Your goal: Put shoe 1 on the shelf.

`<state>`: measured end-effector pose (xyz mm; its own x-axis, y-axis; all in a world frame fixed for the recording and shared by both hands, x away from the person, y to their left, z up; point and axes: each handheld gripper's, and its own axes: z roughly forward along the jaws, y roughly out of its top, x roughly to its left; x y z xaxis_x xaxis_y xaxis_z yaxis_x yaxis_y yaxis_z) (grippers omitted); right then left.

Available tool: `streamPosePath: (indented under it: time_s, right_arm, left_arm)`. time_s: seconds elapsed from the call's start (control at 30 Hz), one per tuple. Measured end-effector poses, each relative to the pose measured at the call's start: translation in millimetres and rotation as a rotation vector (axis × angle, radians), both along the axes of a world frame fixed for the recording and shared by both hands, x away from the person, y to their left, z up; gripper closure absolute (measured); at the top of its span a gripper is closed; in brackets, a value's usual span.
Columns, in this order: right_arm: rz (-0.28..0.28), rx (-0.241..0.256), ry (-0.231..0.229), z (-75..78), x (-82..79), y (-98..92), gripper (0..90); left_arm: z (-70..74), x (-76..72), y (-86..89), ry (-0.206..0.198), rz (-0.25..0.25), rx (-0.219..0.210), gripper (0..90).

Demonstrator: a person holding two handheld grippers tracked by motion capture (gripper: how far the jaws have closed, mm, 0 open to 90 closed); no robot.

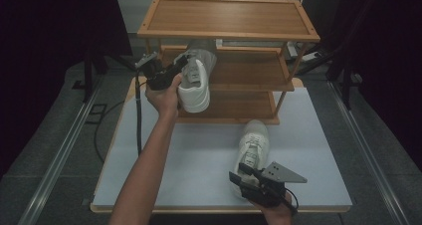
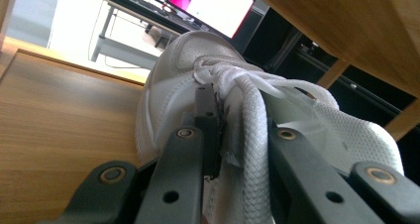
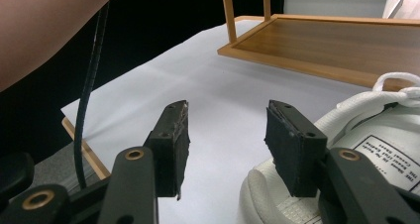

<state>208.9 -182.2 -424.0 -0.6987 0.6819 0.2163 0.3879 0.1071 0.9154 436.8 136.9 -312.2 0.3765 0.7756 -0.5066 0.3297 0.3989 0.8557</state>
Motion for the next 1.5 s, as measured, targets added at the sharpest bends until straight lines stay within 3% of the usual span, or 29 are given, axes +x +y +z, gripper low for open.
streamPosePath:
  time_s: [0.17,0.33,0.5,0.63,0.7,0.83,1.0,1.13,1.27,1.37,1.5]
  right_arm:
    - [0.003,-0.007,0.003,-2.0,0.3,2.2,50.9]
    - [0.010,-0.009,0.008,-3.1,0.2,3.7,50.8]
    - [0.018,-0.014,0.008,-3.8,-1.0,6.0,50.6]
    - [0.019,-0.015,0.007,-3.9,-1.6,6.6,50.5]
    - [0.018,-0.014,0.007,-4.1,-1.7,7.0,50.5]
    - [0.023,-0.020,0.009,-4.8,-2.4,9.3,50.5]
    - [0.032,-0.027,0.010,-5.4,-3.4,11.5,50.4]
    - [0.031,-0.029,0.010,-5.6,-3.7,11.9,50.4]
    - [0.030,-0.028,0.005,-5.6,-3.9,12.7,50.4]
    - [0.030,-0.030,0.004,-5.2,-4.3,13.1,50.4]
    - [0.029,-0.033,0.001,-4.7,-4.5,13.5,50.4]
  left_arm:
    - [-1.7,7.7,-3.5,0.012,0.015,-0.006,81.4]
    - [0.9,11.1,-7.1,0.019,-0.001,0.015,79.5]
    - [0.4,15.1,-10.6,0.013,-0.057,-0.004,66.9]
    - [7.3,14.8,-8.6,-0.006,-0.080,-0.057,54.0]
    - [12.9,12.7,-7.9,-0.016,-0.091,-0.018,52.6]
    - [14.6,7.6,-6.8,-0.021,-0.107,-0.015,50.8]
    - [18.6,-10.9,0.8,-0.056,-0.126,0.000,54.6]
    - [22.7,-37.9,9.4,-0.114,-0.156,0.058,74.7]
    - [22.3,-64.2,15.3,-0.136,-0.215,0.079,84.1]
    - [18.6,-81.2,16.1,-0.148,-0.266,0.115,86.8]
    - [11.5,-97.1,12.0,-0.151,-0.312,0.131,89.2]
